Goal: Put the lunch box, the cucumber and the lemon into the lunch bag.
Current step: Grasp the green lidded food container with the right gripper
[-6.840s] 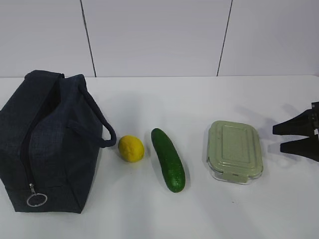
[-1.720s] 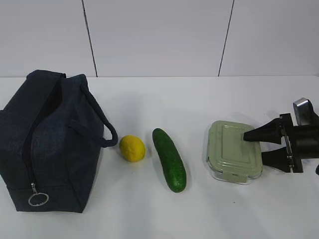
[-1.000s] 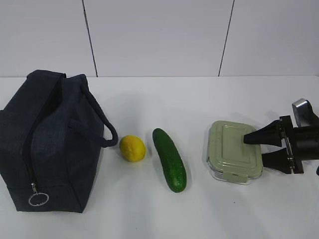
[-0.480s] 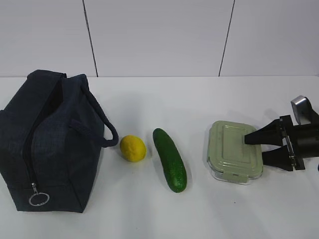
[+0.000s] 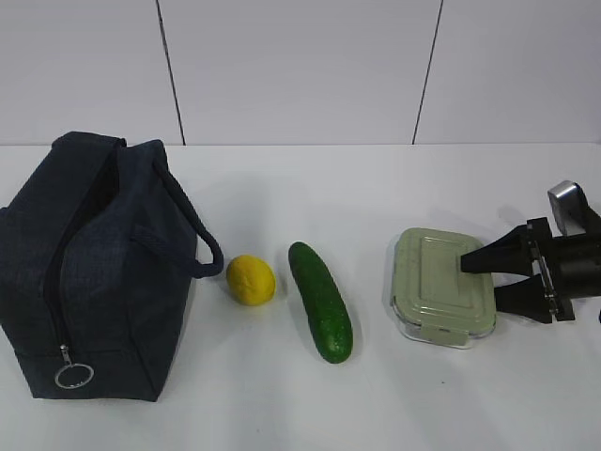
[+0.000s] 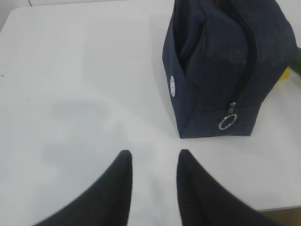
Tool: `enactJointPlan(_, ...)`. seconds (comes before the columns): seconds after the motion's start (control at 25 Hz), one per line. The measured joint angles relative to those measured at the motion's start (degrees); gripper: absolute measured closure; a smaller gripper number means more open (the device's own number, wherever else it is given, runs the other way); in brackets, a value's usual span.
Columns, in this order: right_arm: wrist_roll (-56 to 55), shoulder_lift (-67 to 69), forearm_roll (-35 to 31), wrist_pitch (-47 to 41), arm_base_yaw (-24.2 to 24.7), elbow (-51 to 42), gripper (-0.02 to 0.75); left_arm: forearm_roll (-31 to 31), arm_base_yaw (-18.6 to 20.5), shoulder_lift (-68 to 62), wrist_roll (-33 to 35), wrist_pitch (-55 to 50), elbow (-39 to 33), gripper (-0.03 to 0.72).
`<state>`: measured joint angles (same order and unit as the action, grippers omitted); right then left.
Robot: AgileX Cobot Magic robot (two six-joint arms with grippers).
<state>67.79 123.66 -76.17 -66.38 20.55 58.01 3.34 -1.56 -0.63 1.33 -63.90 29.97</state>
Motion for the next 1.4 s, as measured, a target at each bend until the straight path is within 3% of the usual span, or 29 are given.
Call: enactJointPlan(1.4,0.0,0.09,-0.3,0.0,-0.4,0.0,0.172,0.0,0.0,0.0,0.0,0.0,0.0,0.449)
